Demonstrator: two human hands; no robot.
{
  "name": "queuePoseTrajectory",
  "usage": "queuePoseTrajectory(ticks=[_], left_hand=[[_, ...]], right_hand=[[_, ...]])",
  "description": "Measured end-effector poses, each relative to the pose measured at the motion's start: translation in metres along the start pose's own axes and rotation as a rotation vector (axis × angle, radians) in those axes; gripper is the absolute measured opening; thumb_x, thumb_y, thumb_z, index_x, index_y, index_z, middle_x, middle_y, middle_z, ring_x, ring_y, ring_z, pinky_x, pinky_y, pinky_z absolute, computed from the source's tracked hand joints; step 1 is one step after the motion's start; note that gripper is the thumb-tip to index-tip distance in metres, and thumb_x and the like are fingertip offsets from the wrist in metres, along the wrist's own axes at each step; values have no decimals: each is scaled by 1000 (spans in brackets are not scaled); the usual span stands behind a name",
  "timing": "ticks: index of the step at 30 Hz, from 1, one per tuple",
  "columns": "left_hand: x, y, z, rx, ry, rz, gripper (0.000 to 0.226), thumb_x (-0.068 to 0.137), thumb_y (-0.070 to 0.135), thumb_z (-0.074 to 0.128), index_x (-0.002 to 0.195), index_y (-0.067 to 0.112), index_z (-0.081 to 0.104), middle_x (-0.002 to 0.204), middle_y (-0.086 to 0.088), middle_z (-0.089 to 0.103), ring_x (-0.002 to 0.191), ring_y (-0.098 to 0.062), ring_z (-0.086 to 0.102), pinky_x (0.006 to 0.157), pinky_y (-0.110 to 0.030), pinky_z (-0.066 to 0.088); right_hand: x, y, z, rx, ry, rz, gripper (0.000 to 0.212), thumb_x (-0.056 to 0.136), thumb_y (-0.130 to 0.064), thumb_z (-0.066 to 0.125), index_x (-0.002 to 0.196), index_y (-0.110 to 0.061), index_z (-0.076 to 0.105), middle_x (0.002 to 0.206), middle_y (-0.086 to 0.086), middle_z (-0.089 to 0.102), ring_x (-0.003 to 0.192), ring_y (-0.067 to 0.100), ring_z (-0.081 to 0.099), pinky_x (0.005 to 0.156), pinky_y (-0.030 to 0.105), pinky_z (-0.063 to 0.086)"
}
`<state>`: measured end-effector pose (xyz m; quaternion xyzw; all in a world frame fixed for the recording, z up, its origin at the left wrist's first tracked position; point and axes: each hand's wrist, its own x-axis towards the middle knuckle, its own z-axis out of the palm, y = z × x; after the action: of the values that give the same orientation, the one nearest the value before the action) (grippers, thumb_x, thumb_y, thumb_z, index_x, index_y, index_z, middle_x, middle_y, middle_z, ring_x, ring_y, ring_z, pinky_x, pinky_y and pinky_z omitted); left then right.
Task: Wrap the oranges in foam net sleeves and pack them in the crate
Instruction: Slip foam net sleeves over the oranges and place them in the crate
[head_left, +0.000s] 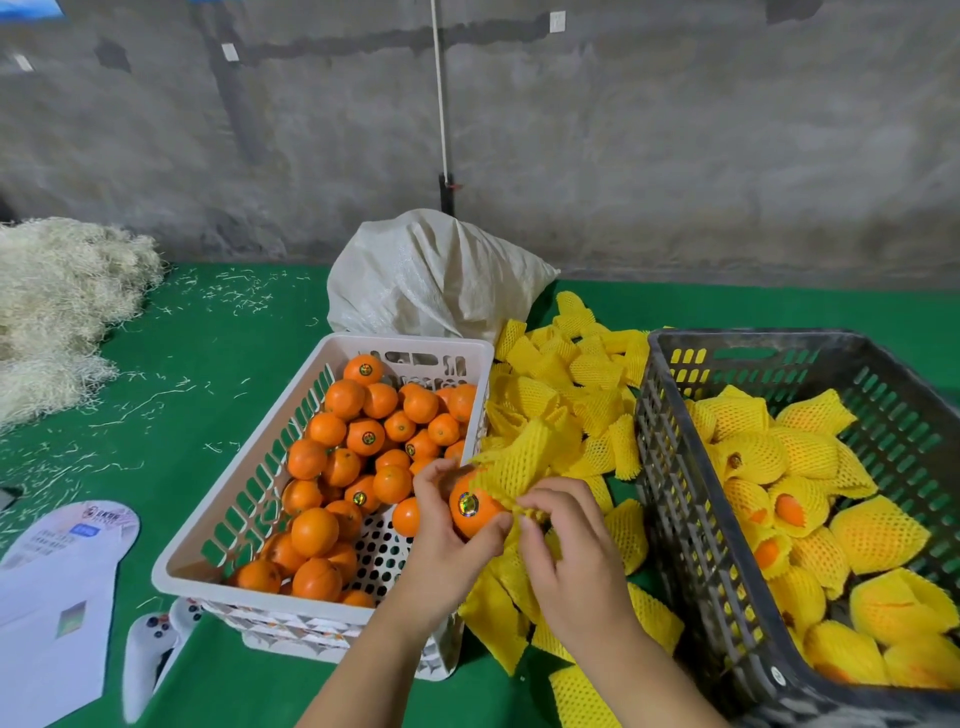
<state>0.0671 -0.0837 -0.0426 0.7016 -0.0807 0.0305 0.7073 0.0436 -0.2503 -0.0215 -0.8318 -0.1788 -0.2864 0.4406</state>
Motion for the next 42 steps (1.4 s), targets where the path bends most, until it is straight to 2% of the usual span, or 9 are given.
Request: queuePoseTrajectory(ticks=[3, 7, 10, 13, 18, 22, 28, 36, 42], left_hand=[[-3, 1, 5, 143, -78, 56, 72, 95, 36, 79, 152, 41, 35, 119, 8, 63, 105, -16, 69, 86, -37, 57], [-2, 1, 7, 498, -84, 291, 17, 98, 36, 72, 109, 45, 64, 112, 19, 67, 152, -14, 29, 120, -32, 31], [-4, -2, 6, 279, -103, 55, 83, 95, 44, 75, 162, 46, 26, 101, 15, 62, 97, -6, 64, 83, -39, 56], [-9, -7, 1, 223, -101, 48, 107, 95, 43, 76, 161, 57, -7, 66, 11, 45, 51, -18, 39, 48, -34, 31], [-7, -5, 1, 360, -163, 108, 76, 100, 43, 71, 162, 48, 28, 131, 15, 62, 57, -26, 50, 51, -43, 49], [-12, 8, 8, 51, -90, -20, 64, 95, 43, 78, 151, 45, 47, 89, -14, 71, 69, -35, 68, 66, -39, 59], [-20, 18, 28, -327, -152, -193, 72, 85, 25, 89, 138, 55, 50, 107, -16, 72, 97, -35, 72, 90, -49, 61], [-13, 26, 28, -3, 72, -22, 56, 85, 27, 88, 132, 38, 58, 84, 5, 68, 64, -8, 55, 59, -20, 47], [-17, 20, 37, -351, 179, -157, 44, 82, 17, 79, 121, 35, 67, 94, -9, 74, 78, -22, 71, 76, -34, 60]], right_hand=[[5, -4, 0, 31, 11, 24, 16, 101, -23, 51, 115, -22, 60, 124, -9, 54, 118, 10, 55, 94, 22, 49], [5, -1, -2, -176, -113, -64, 21, 100, -23, 47, 113, -23, 65, 121, -9, 56, 109, 15, 55, 86, 34, 54], [6, 5, -7, -247, -112, -84, 24, 100, -25, 48, 113, -22, 68, 117, -8, 57, 105, 17, 56, 83, 34, 54], [9, 7, -10, -280, -113, -100, 25, 99, -26, 49, 112, -21, 70, 113, -4, 59, 102, 20, 56, 82, 35, 54], [13, 7, -13, -193, -244, -87, 31, 95, -14, 59, 125, -23, 64, 118, -2, 53, 106, 22, 54, 79, 38, 56], [17, 12, -21, -149, -177, 17, 53, 91, -3, 65, 138, -26, 56, 131, -9, 46, 122, 15, 47, 94, 21, 45], [22, 8, -24, -120, -71, 40, 39, 95, -4, 56, 131, -16, 66, 123, -4, 54, 113, 20, 57, 89, 30, 54], [21, 4, -25, -232, -47, -186, 34, 97, -19, 54, 124, -10, 72, 106, 6, 62, 96, 25, 60, 76, 38, 56], [14, 2, -22, -184, -62, -148, 33, 96, -17, 56, 128, -17, 65, 116, -1, 52, 106, 20, 55, 84, 28, 50]])
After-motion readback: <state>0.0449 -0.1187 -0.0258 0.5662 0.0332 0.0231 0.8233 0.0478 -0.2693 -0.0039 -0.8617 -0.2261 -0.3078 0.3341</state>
